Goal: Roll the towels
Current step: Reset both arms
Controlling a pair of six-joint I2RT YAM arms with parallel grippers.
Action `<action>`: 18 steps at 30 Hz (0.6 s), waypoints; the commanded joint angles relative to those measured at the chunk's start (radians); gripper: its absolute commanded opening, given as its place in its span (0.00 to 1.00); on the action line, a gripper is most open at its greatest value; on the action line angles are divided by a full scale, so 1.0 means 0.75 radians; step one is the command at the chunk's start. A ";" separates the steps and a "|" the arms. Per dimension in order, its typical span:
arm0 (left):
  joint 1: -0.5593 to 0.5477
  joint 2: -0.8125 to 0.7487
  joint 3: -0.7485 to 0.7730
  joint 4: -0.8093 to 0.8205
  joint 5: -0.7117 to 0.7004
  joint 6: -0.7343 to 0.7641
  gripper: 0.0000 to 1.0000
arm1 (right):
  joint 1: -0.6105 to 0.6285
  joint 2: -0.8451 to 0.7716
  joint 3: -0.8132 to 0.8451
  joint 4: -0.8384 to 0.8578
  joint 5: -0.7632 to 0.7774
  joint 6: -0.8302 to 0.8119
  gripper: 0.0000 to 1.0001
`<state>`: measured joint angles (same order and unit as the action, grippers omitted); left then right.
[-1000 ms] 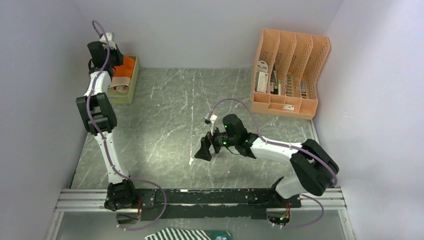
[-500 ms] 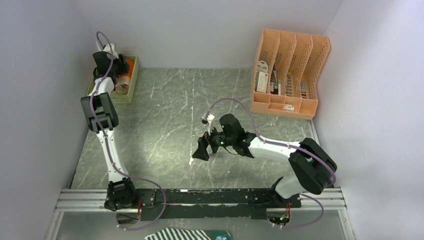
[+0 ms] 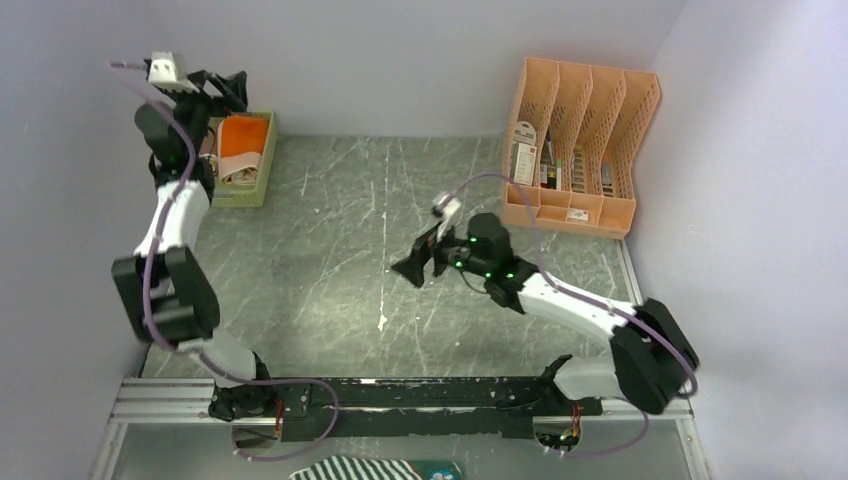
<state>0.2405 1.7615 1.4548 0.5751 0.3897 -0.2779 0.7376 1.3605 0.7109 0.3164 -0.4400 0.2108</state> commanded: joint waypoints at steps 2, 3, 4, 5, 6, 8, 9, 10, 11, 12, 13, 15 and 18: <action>-0.167 -0.388 -0.714 0.361 -0.043 -0.057 1.00 | -0.085 -0.225 -0.135 0.279 0.531 0.115 1.00; -0.217 -0.501 -0.854 0.379 -0.087 -0.033 1.00 | -0.089 -0.235 -0.126 0.234 0.607 0.118 1.00; -0.263 -0.579 -0.966 0.384 -0.128 -0.027 1.00 | -0.090 -0.239 -0.106 0.168 0.661 0.100 1.00; -0.323 -0.646 -1.059 0.372 -0.140 -0.038 1.00 | -0.095 -0.244 -0.089 0.106 0.680 0.072 1.00; -0.362 -0.713 -1.138 0.344 -0.142 -0.053 1.00 | -0.095 -0.250 -0.084 0.074 0.712 0.068 1.00; -0.419 -0.831 -1.298 0.314 -0.133 -0.085 1.00 | -0.093 -0.280 -0.111 0.057 0.833 0.156 1.00; -0.430 -0.901 -1.356 0.283 -0.118 -0.128 1.00 | -0.090 -0.307 -0.135 0.057 0.890 0.199 1.00; -0.434 -0.973 -1.400 0.220 -0.118 -0.165 1.00 | -0.089 -0.337 -0.165 0.070 0.941 0.235 1.00; -0.435 -1.054 -1.441 0.161 -0.112 -0.182 1.00 | -0.088 -0.367 -0.202 0.091 0.980 0.254 1.00; -0.435 -1.136 -1.469 0.108 -0.098 -0.184 1.00 | -0.088 -0.400 -0.236 0.117 1.023 0.255 1.00; -0.435 -1.212 -1.482 0.038 -0.097 -0.183 1.00 | -0.087 -0.430 -0.268 0.142 1.041 0.252 1.00; -0.443 -1.340 -1.484 -0.104 -0.125 -0.191 1.00 | -0.087 -0.465 -0.285 0.146 1.095 0.238 1.00; -0.447 -1.425 -1.469 -0.218 -0.128 -0.216 1.00 | -0.087 -0.478 -0.257 0.094 1.141 0.220 1.00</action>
<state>-0.0872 0.7628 0.3351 0.5529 0.3180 -0.4030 0.6708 1.0271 0.5007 0.3878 0.2890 0.3664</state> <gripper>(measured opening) 0.994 0.999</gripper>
